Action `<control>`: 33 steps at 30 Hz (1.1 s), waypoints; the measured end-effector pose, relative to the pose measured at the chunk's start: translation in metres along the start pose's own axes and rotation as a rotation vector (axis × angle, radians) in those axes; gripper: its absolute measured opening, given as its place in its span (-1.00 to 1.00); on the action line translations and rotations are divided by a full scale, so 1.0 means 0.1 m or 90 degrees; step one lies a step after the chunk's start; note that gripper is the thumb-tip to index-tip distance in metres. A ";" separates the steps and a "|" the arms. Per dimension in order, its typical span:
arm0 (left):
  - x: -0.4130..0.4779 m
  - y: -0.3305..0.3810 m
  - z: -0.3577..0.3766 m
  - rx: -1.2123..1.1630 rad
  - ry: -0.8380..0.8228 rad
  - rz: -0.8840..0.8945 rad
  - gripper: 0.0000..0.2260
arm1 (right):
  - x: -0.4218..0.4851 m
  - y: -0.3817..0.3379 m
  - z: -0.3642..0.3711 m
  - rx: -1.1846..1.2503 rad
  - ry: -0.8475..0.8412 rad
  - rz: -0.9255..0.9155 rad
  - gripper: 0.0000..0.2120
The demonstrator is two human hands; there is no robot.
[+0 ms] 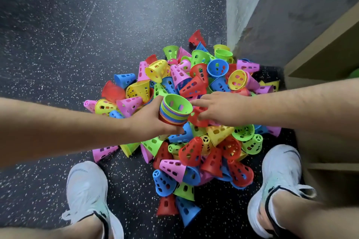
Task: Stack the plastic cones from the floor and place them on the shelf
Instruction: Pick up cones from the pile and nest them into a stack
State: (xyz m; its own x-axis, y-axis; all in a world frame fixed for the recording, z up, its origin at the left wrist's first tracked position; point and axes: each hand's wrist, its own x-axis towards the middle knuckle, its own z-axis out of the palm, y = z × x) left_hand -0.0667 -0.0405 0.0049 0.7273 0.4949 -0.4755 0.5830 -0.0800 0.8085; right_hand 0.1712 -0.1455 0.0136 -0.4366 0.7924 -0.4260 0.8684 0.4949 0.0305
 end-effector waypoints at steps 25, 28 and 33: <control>0.12 0.11 0.00 -0.105 0.020 0.008 -0.37 | -0.08 -0.02 -0.59 0.610 0.245 0.325 -0.74; 0.12 0.13 0.02 -0.088 0.020 0.001 -0.42 | -0.03 0.24 -0.46 0.532 0.263 0.402 -0.79; 0.22 0.15 0.00 -0.083 0.029 -0.007 -0.27 | 0.10 0.47 -0.15 0.468 0.155 0.480 -0.74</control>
State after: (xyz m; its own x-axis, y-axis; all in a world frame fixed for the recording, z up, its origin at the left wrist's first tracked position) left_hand -0.0421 -0.0308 0.0069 0.7022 0.5345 -0.4704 0.5366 0.0370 0.8430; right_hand 0.2044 -0.1087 0.0244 0.3044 0.8931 -0.3312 0.8263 -0.4206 -0.3747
